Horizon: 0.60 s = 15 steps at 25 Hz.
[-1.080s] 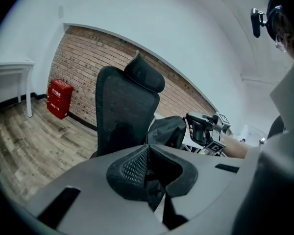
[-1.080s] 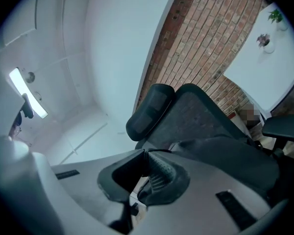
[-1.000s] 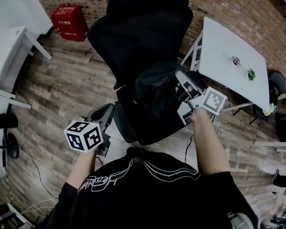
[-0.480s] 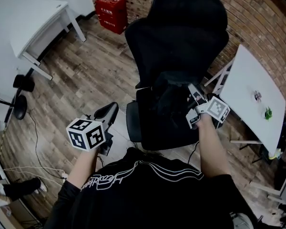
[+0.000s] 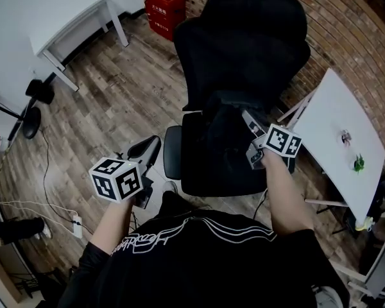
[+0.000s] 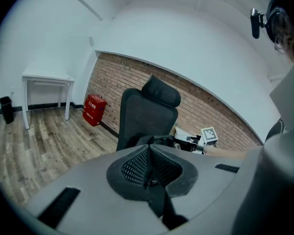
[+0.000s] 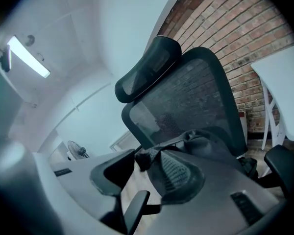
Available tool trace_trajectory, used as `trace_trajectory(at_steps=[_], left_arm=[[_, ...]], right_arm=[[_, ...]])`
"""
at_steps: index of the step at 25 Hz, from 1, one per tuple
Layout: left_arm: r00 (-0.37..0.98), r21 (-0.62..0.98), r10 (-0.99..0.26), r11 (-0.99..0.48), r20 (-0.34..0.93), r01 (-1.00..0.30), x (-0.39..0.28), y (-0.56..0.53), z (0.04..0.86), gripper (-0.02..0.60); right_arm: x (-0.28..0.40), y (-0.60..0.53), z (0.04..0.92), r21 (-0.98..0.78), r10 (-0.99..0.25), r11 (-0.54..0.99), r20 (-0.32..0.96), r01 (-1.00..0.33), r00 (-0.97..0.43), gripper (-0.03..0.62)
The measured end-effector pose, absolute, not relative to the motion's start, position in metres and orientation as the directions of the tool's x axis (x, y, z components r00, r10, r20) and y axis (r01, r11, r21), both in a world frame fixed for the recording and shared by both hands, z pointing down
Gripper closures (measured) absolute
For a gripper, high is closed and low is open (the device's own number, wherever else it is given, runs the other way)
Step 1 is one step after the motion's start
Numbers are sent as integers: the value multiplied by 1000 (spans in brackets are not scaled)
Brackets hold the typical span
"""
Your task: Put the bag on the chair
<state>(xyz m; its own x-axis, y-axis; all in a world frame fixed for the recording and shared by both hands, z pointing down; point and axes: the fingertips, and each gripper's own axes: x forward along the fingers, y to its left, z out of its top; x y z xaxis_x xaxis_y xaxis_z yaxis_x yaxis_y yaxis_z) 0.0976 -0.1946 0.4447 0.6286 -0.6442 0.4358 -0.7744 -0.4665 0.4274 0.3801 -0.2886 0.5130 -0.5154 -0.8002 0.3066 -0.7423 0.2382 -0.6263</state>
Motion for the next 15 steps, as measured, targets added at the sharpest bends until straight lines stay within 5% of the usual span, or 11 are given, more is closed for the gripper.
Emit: trace_trajectory(at_steps=[7, 12, 15], left_arm=[[614, 473, -688, -424, 387, -773, 104, -159, 433, 548], [607, 445, -708, -442, 360, -779, 111, -138, 419, 548], [621, 433, -708, -469, 337, -770, 125, -126, 409, 548]], right_arm=[[382, -262, 517, -619, -720, 251, 395, -744, -571, 296], [370, -230, 492, -551, -694, 366, 375, -750, -615, 297], [354, -202, 465, -517, -670, 472, 316, -714, -671, 372]])
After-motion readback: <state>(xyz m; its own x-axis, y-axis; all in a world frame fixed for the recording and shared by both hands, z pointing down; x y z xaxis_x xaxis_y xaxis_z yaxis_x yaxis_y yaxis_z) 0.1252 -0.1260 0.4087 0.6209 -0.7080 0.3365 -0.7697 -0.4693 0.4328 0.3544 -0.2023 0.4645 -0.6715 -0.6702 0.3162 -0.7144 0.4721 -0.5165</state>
